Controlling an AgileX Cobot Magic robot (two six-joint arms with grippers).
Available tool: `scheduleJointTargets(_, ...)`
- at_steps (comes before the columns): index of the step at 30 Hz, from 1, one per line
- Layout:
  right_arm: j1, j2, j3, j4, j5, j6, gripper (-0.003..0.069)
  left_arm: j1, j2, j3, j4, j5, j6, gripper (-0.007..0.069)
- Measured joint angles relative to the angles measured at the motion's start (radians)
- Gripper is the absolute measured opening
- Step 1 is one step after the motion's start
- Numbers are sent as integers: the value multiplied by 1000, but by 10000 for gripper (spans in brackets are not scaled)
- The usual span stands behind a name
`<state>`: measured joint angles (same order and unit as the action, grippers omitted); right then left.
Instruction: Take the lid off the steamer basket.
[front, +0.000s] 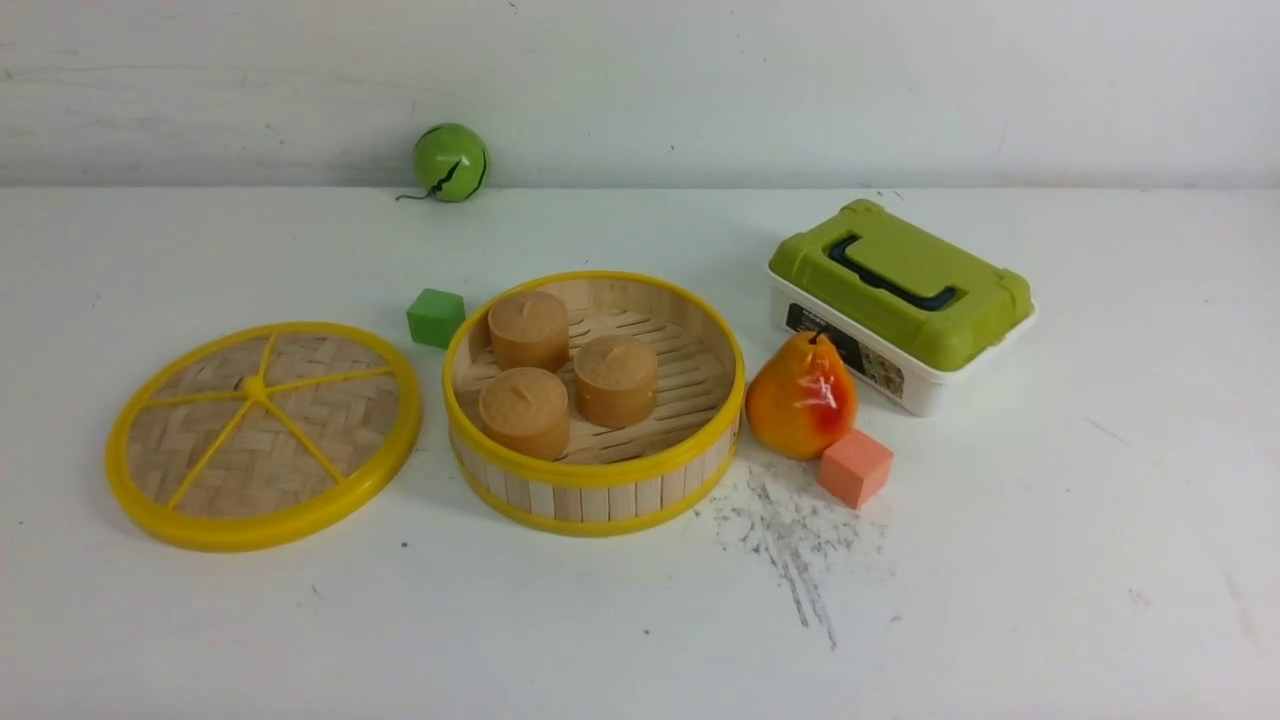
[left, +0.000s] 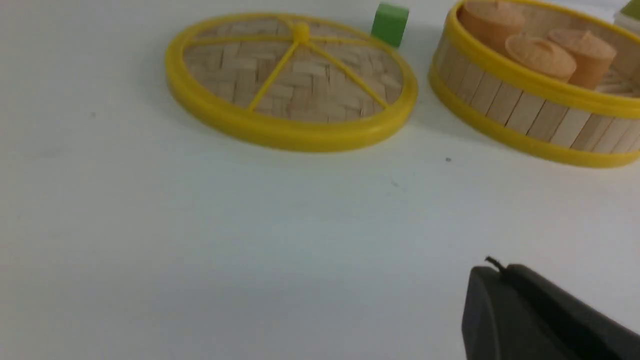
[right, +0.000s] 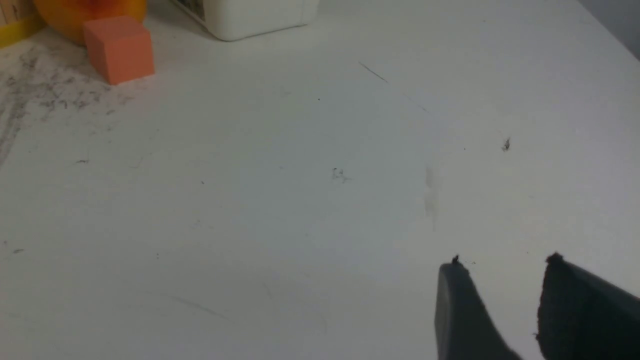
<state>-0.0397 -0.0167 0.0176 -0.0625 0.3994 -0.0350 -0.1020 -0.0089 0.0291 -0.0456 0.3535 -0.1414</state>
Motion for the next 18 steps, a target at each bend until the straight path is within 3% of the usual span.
scheduleJointTargets(18, 0, 0, 0, 0, 0, 0, 240, 0, 0, 0, 12, 27, -25, -12)
